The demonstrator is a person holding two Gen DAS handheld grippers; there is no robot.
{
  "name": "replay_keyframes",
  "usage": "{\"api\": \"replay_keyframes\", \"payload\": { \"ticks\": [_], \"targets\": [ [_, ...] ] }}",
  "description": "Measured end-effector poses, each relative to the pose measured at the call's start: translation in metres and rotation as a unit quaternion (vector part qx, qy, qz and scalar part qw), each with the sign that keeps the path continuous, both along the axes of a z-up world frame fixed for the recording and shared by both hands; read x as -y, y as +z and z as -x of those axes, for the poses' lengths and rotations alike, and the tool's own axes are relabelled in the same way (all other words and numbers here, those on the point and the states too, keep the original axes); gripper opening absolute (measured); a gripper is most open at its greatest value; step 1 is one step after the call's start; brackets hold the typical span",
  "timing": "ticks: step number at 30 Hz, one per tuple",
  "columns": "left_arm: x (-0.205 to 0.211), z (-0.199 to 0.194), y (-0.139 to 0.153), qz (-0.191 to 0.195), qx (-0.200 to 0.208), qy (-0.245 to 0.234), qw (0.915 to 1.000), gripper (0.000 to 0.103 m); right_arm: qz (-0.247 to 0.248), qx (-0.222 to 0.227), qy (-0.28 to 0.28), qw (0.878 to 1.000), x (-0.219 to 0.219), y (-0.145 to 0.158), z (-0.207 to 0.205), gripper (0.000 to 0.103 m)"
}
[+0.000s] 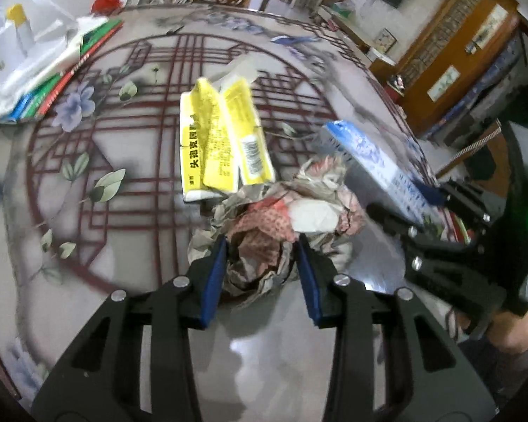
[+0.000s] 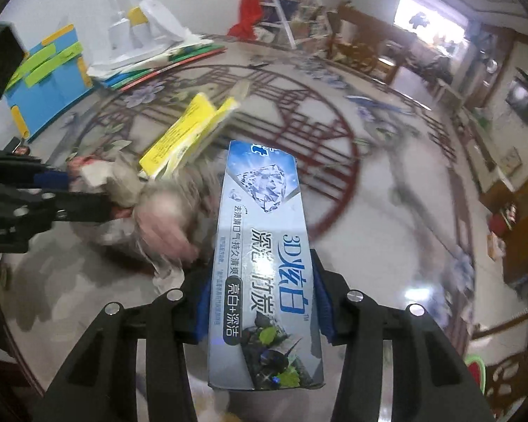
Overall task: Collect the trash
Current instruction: 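Carry the toothpaste carton and crumpled paper over the red bucket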
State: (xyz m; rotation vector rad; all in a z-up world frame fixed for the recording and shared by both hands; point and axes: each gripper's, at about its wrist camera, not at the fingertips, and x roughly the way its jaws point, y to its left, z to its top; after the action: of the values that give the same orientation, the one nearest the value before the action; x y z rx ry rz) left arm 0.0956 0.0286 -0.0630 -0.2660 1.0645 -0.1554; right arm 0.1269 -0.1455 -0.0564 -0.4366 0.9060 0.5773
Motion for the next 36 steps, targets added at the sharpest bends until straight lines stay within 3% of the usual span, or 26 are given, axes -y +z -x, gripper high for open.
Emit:
{"api": "replay_keyframes", "payload": {
  "ticks": [19, 27, 36],
  "targets": [
    [0.025, 0.046, 0.060, -0.014, 0.072, -0.043, 0.9964, 0.037, -0.062, 0.017, -0.094, 0.993, 0.082, 0.046, 0.048, 0.045],
    [0.056, 0.037, 0.063, -0.020, 0.077, -0.073, 0.9942, 0.037, -0.082, 0.023, -0.137, 0.987, 0.115, 0.059, 0.054, 0.045],
    [0.119, 0.008, 0.062, -0.006, 0.070, -0.121, 0.9901, 0.037, -0.094, 0.032, -0.195, 0.976, 0.175, 0.066, 0.055, 0.045]
  ]
}}
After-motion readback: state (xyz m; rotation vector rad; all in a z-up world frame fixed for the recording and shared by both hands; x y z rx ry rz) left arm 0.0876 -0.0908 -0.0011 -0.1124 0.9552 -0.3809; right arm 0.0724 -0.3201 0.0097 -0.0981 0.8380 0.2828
